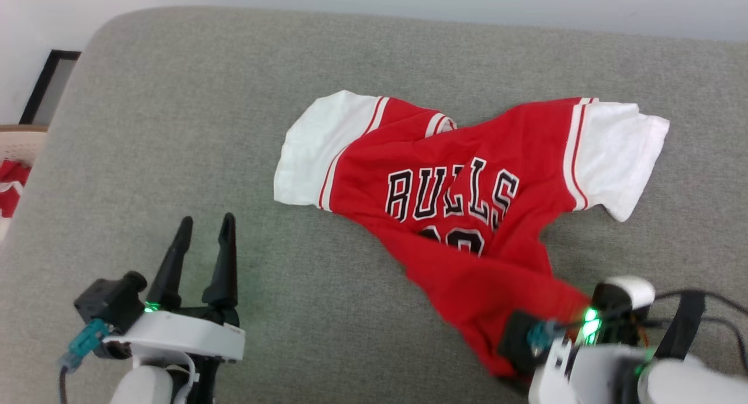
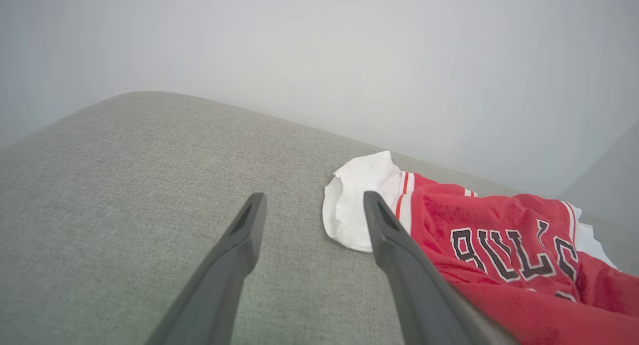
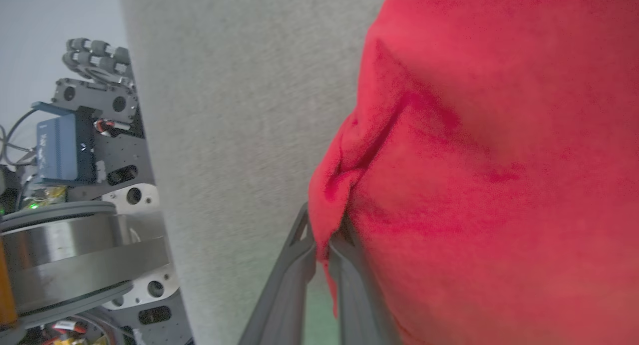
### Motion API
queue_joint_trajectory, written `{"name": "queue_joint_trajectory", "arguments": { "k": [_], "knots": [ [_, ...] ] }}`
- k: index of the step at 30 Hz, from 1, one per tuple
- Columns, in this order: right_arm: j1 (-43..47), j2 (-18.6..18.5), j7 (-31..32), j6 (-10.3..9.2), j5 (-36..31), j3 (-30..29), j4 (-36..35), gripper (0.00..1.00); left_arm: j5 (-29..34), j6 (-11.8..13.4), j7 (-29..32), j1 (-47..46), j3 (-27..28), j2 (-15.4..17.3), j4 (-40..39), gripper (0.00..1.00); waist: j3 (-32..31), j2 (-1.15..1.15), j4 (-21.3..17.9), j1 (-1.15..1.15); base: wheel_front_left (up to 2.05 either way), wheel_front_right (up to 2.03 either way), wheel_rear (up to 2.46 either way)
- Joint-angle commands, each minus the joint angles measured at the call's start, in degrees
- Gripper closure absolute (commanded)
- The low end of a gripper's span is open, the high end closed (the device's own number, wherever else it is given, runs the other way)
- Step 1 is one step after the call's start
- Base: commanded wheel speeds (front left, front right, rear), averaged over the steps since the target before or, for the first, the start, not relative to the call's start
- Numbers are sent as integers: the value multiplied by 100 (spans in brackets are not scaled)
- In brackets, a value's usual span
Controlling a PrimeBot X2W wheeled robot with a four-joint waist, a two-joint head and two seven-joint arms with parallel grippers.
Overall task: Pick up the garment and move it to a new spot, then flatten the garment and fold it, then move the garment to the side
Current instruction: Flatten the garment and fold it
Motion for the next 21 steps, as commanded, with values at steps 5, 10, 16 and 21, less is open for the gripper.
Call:
{"name": "queue_joint_trajectory", "arguments": {
  "k": [5, 10, 16, 21],
  "knots": [
    [557, -33, 452, 18, 81, -62, -592, 100, 78, -30, 1, 67, 197, 24, -126, 0, 4, 0, -89, 0, 0, 0, 0],
    [945, 24, 834, 18, 125, -72, -1049, 100, 122, -35, 1, 80, 319, 9, -206, 0, -3, 0, -147, 0, 0, 0, 0],
    [1235, 133, 1007, 18, 58, -151, -1327, 100, 173, -38, 1, 109, 366, 30, -242, 0, -6, 0, -197, 0, 0, 0, 0],
    [1394, 282, 709, 10, -183, -512, -1271, 7, 200, -40, 1, 166, 333, 95, -199, 0, -66, 0, -278, 0, 0, 0, 0]
  ]
}}
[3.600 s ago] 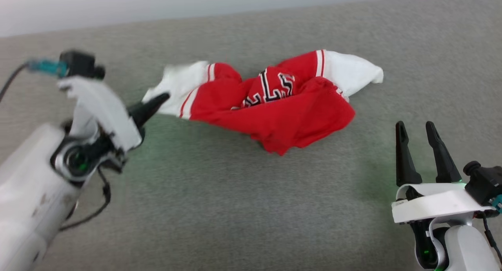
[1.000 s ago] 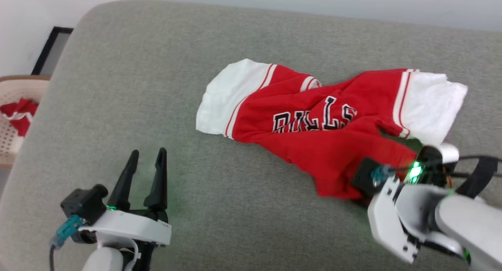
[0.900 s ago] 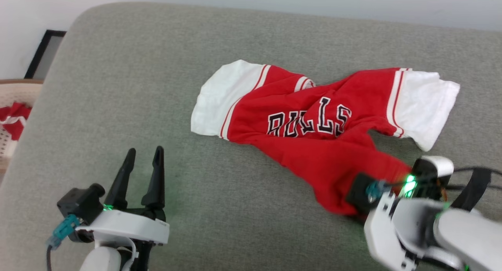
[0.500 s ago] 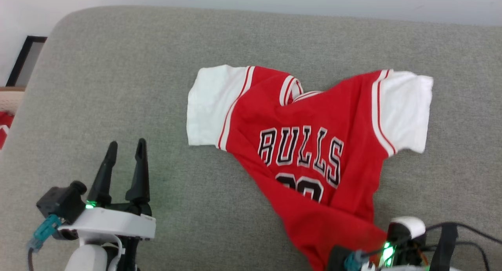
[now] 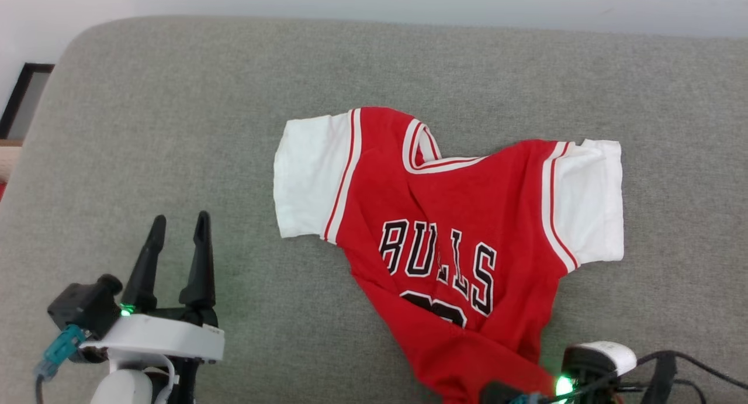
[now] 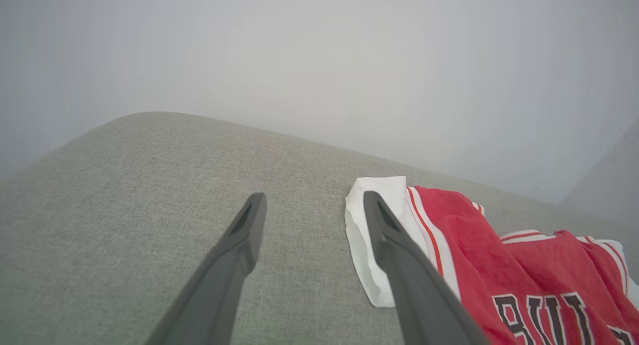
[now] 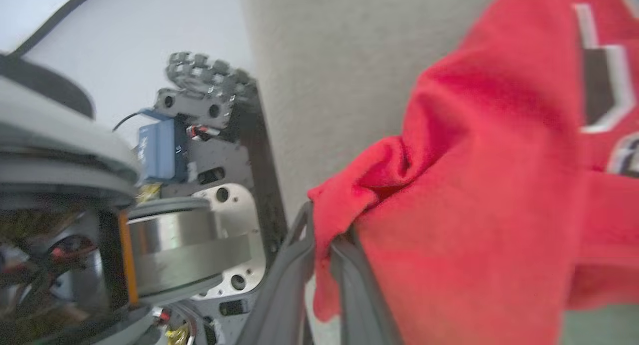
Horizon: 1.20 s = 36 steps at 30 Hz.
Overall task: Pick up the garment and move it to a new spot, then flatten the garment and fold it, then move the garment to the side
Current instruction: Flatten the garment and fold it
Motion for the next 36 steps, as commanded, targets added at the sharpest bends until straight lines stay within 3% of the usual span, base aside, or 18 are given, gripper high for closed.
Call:
{"name": "queue_joint_trajectory", "arguments": {
  "k": [1, 8, 13, 18, 27, 30, 32, 36],
  "knots": [
    [157, 87, -191, 9, -150, -210, 66, 0, 31, -24, 1, 66, -45, 53, 14, 0, -56, 0, -46, 0, 0, 0, 0],
    [834, 548, -1238, 8, -341, -1763, 22, 0, 128, -25, 207, -94, -207, 543, -130, 0, -207, 0, -305, 0, 0, 0, 0],
    [1315, 908, -2003, 8, -720, -3112, -124, 0, 83, -24, 748, -540, -576, 1259, -372, 0, -181, 0, -636, 0, 0, 0, 0],
    [1704, 1639, -2784, 8, -1253, -4330, 27, 0, -603, -20, 1517, -1302, -1219, 2080, -281, 0, -9, 0, -1068, 0, 0, 0, 0],
    [1952, 2906, -3899, 9, -1718, -5536, 650, 0, -2152, -21, 3073, -3019, -2868, 3461, 561, 0, 468, 0, -1812, 0, 0, 0, 0],
    [1953, 3056, -4011, 9, -1779, -5670, 779, 0, -2414, -21, 3412, -3353, -3248, 3676, 712, 0, 571, 0, -1950, 0, 0, 0, 0],
    [1926, 3199, -4131, 9, -1775, -5729, 926, 0, -2725, -20, 3910, -3778, -3797, 3943, 951, 0, 720, 0, -2127, 0, 0, 0, 0],
    [1882, 3257, -4210, 9, -1770, -5691, 1027, 0, -3006, -20, 4306, -4183, -4184, 4135, 1228, 0, 856, 0, -2251, 0, 0, 0, 0]
  ]
}}
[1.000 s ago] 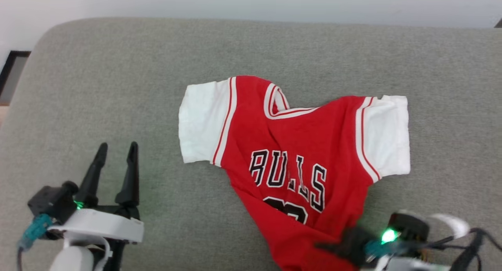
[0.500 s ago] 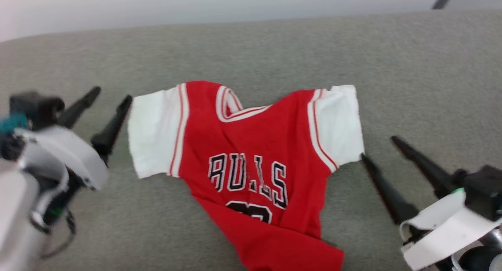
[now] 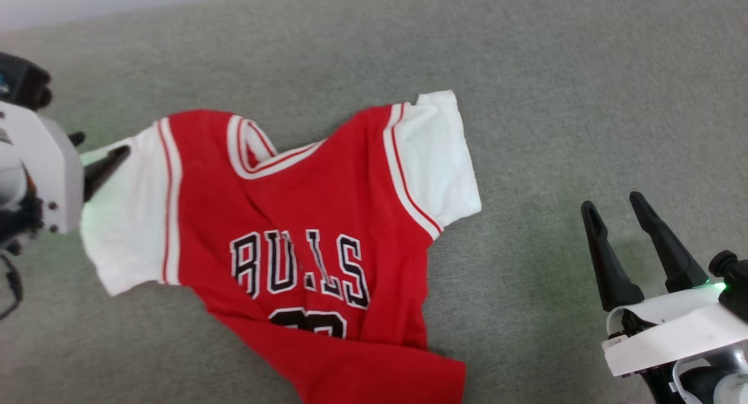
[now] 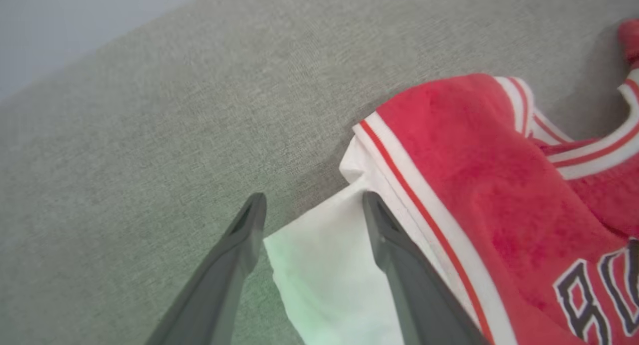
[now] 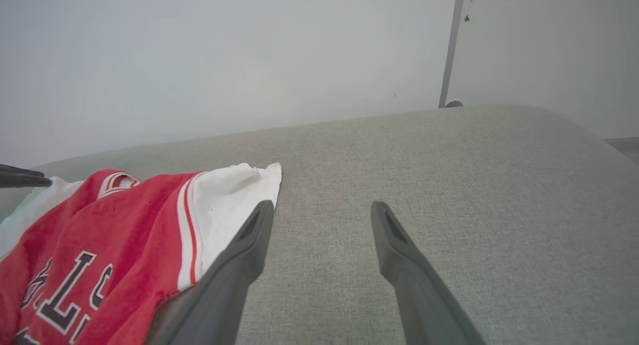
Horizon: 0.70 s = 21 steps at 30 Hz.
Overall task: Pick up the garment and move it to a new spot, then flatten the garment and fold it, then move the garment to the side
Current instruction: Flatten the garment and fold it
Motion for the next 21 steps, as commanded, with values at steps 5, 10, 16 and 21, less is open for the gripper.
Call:
{"name": "queue_joint_trajectory", "arguments": {
  "k": [5, 10, 16, 21],
  "knots": [
    [-112, 31, -133, 3, 6, 49, 110, 0, -671, -12, 766, -474, -498, 119, 381, 0, 422, 0, -382, 0, 0, 0, 0],
    [-191, 11, -125, 3, -15, 29, 155, 0, -1107, -13, 1026, -579, -894, 93, 442, 11, 485, 0, -341, 0, 0, 0, 0],
    [-574, -224, 68, 3, -119, 282, 148, 0, -1579, -13, 1230, -630, -1283, 95, 364, 100, 576, 0, -241, 0, 0, 0, 0],
    [-1380, -692, 492, 2, -76, 705, 360, 0, -1742, -13, 1097, -816, -1458, 92, 267, 100, 646, 0, -121, 0, 0, 0, 0]
  ]
}}
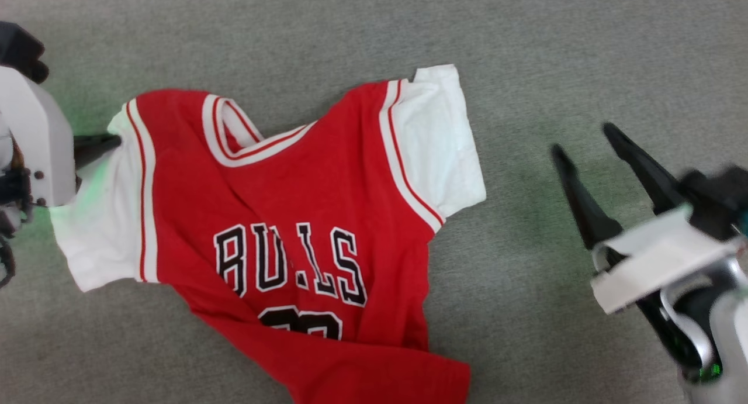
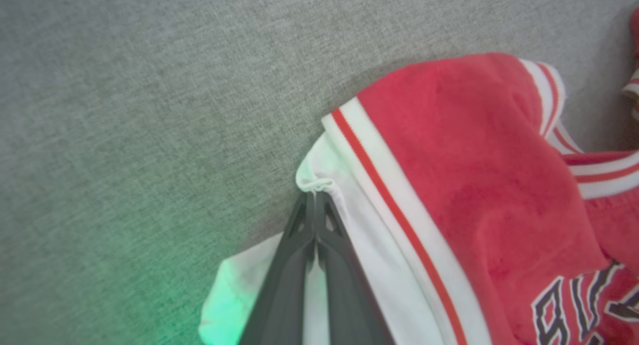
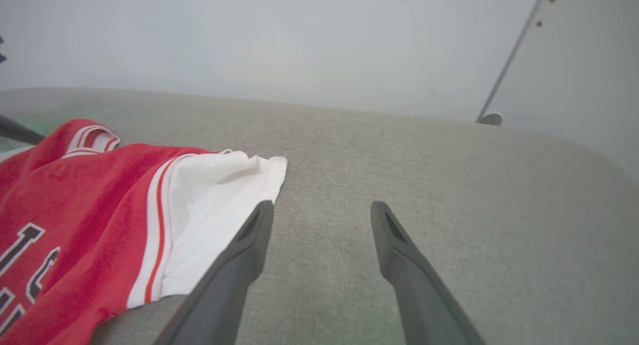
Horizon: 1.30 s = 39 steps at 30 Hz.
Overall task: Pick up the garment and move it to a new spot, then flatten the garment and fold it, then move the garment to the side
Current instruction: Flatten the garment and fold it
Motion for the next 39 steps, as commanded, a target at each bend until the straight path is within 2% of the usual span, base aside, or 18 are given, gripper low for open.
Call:
{"name": "queue_joint_trajectory", "arguments": {
  "k": [1, 5, 12, 17, 21, 25, 29, 30, 31, 35, 39],
  "knots": [
    [-352, -199, 206, 1, 46, 274, 121, 0, -48, -15, -2, 194, -247, -169, 35, 100, 44, 0, 82, 0, 0, 0, 0],
    [-1425, -745, 935, -1, 482, 1091, 611, 0, -76, -15, -167, 16, -409, -255, -3, 100, 100, 0, 242, 0, 0, 0, 0],
    [-3459, -1620, 2130, -2, 1289, 2943, 1425, 0, -134, -16, -499, -275, -774, -536, -94, 100, 214, 0, 644, 0, 0, 0, 0],
    [-4543, -1977, 2182, -2, 1544, 4210, 1980, 0, -197, -16, -727, -456, -1059, -658, -128, 100, 316, 0, 900, 0, 0, 0, 0],
    [-5166, -2111, 2057, -2, 1792, 5080, 2361, 0, -266, -16, -895, -590, -1278, -723, -157, 100, 392, 0, 1045, 0, 0, 0, 0],
    [-5623, -2107, 1874, -2, 1953, 5770, 2767, 0, -336, -15, -1026, -724, -1496, -781, -180, 100, 461, 0, 1138, 0, 0, 0, 0],
    [-5824, -1995, 1765, -3, 2111, 6197, 3178, 0, -423, -15, -1128, -839, -1668, -818, -188, 100, 508, 0, 1189, 0, 0, 0, 0],
    [-5825, -1971, 1814, -3, 2151, 6268, 3236, 62, -433, -15, -1155, -864, -1701, -829, -191, 100, 513, 0, 1198, 0, 0, 0, 0],
    [-5825, -1952, 1845, -3, 2182, 6317, 3262, 98, -458, -15, -1183, -881, -1733, -839, -191, 100, 513, 0, 1205, 0, 0, 0, 0],
    [-5848, -1965, 1653, -4, 2420, 6344, 3402, 100, -596, -15, -1355, -930, -1788, -872, -151, 100, 459, 0, 1213, 0, 0, 0, 0],
    [-6029, -1999, 1152, -5, 2703, 6232, 3620, 100, -753, -15, -1776, -1059, -1678, -816, -114, 100, 311, 0, 1198, 0, 0, 0, 0]
  ]
}}
